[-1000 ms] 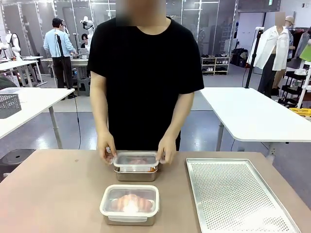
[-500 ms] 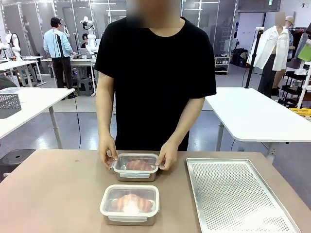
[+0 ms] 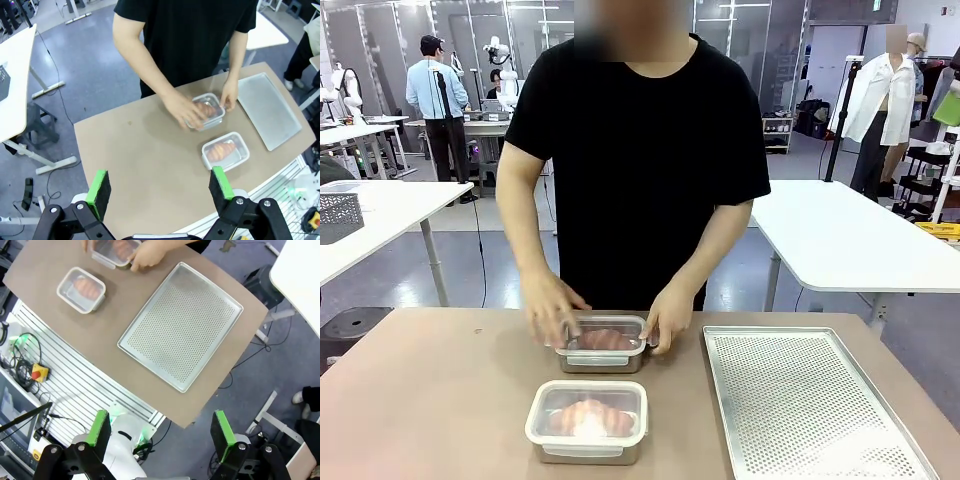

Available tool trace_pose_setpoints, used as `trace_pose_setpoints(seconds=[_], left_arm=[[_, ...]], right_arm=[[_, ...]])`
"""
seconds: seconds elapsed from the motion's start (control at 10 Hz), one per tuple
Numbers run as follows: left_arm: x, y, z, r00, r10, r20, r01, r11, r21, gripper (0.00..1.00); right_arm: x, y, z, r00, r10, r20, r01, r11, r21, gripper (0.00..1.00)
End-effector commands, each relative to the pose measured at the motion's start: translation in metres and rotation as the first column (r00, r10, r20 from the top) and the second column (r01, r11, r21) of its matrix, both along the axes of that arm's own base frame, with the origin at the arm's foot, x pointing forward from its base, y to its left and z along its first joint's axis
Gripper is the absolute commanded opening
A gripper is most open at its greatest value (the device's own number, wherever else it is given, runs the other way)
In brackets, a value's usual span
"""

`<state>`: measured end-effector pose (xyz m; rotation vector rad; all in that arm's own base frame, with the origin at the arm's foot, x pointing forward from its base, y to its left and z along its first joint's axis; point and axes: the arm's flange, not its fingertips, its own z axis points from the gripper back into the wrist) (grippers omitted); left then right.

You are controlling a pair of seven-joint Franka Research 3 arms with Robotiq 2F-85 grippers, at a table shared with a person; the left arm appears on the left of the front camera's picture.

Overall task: Place the bread into the airtight container.
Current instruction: Pick up a Butter Roll and place it into an empty Airtight Container.

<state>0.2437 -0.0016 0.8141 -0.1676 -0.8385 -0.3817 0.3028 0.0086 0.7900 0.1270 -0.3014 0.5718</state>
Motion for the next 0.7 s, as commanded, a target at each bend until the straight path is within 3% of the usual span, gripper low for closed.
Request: trace_pose_setpoints(seconds=[0.0,0.6], left_arm=[[-0.0004,0.0006,0.0021,1.000,-0.002,0.003,0.002,1.000,0.010,1.00],[-0.0004,0.0006,0.0021,1.000,-0.002,0.003,0.002,1.000,0.010,1.00]], right_arm=[[-0.0007,-0.0030,-0.0004,1.000,0.008,0.005,-0.008,1.000,-0.008,1.00],[-0.0007,-0.0030,-0.0004,1.000,0.008,0.005,-0.008,1.000,-0.008,1.00]])
